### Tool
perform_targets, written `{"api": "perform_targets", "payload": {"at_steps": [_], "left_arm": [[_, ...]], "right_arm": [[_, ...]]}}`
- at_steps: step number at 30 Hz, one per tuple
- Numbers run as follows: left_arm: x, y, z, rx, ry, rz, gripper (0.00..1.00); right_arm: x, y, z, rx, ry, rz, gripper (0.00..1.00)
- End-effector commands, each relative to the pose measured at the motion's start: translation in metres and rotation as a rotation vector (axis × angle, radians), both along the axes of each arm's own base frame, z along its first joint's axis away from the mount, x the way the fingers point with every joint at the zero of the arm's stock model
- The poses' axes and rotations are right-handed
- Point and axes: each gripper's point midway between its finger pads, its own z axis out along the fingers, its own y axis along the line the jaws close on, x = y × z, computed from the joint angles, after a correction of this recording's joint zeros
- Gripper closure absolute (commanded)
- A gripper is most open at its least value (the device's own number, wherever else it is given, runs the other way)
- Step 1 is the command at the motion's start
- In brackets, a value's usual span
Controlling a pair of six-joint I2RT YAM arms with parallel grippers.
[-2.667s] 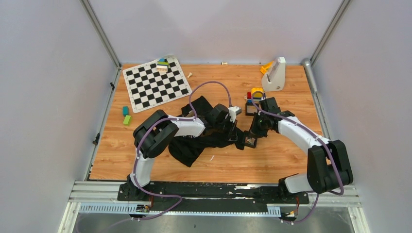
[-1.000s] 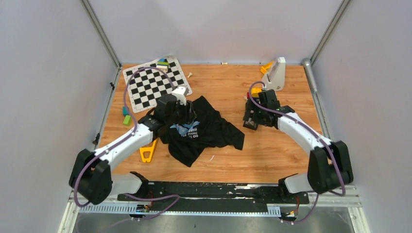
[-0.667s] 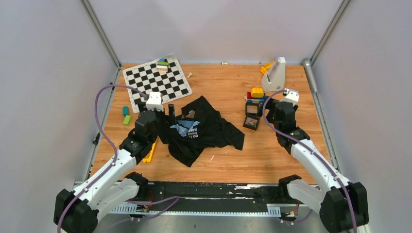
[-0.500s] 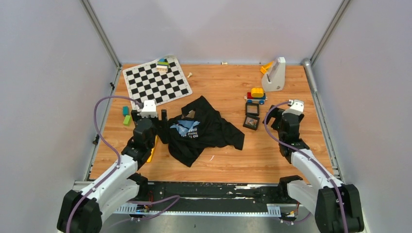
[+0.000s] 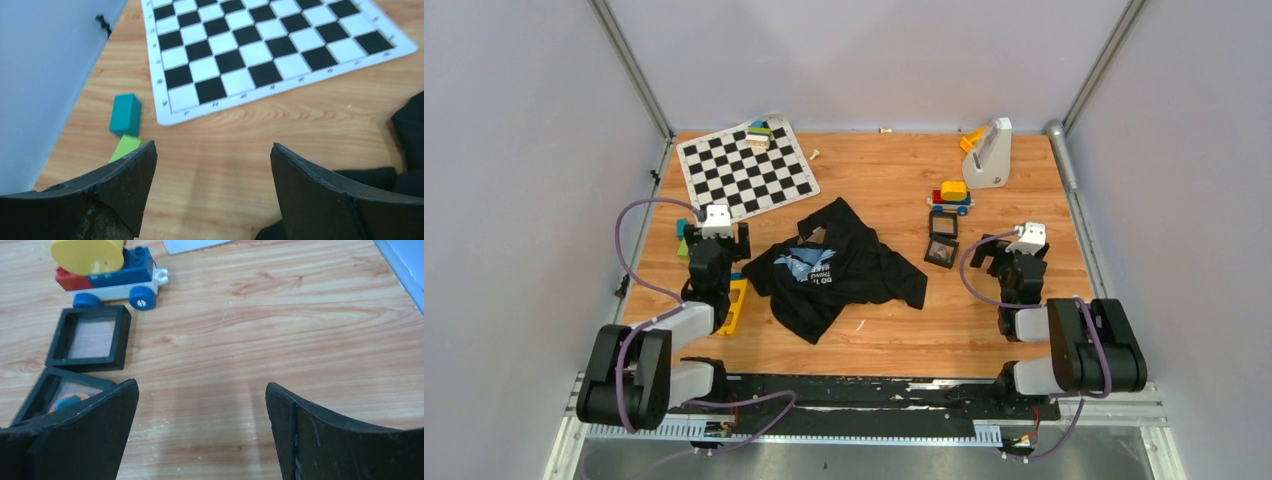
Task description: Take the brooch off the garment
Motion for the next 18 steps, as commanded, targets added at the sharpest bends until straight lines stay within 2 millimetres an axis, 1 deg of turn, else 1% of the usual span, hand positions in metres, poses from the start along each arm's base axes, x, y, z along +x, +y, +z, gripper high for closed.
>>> {"api": "perform_targets", "payload": {"at_steps": [1, 2, 3, 5, 6, 7, 8, 9, 11, 13, 18], "left_arm": [[0.019, -0.014, 0.017, 0.004, -0.119, -0.128, 0.10], [0.022, -0.016, 0.033, 0.019, -0.219, -0.143, 0.10], [0.021, -0.016, 0.012, 0.026, -0.190, -0.150, 0.09], [0.023, -0.011, 0.026, 0.011, -0.230, -0.111, 0.05], [0.020, -0.008, 0.001, 0.002, -0.104, -0.093, 0.05], [0.030, -0.006, 0.013, 0.001, -0.115, -0.081, 0.01], [0.034, -0.006, 0.015, -0.003, -0.125, -0.087, 0.01], [0.034, -0.002, 0.009, -0.010, -0.117, -0.072, 0.00], [0.034, 0.000, 0.012, -0.019, -0.130, -0.057, 0.00], [0.034, 0.000, 0.009, -0.021, -0.109, -0.056, 0.00], [0.035, -0.002, 0.010, -0.017, -0.112, -0.073, 0.00]], "right_arm": [[0.014, -0.004, 0.039, -0.030, -0.176, -0.015, 0.00], [0.019, -0.011, 0.037, -0.005, -0.140, -0.061, 0.00], [0.018, -0.014, 0.034, -0.002, -0.137, -0.074, 0.00], [0.019, -0.015, 0.038, -0.007, -0.158, -0.076, 0.00], [0.019, -0.015, 0.037, -0.005, -0.149, -0.073, 0.00], [0.019, -0.015, 0.036, -0.002, -0.143, -0.074, 0.00], [0.019, -0.015, 0.036, 0.000, -0.142, -0.074, 0.00], [0.019, -0.015, 0.037, -0.001, -0.145, -0.076, 0.00], [0.019, -0.015, 0.036, -0.001, -0.143, -0.074, 0.00], [0.019, -0.015, 0.036, -0.001, -0.143, -0.074, 0.00], [0.019, -0.015, 0.036, -0.001, -0.142, -0.075, 0.00]]}}
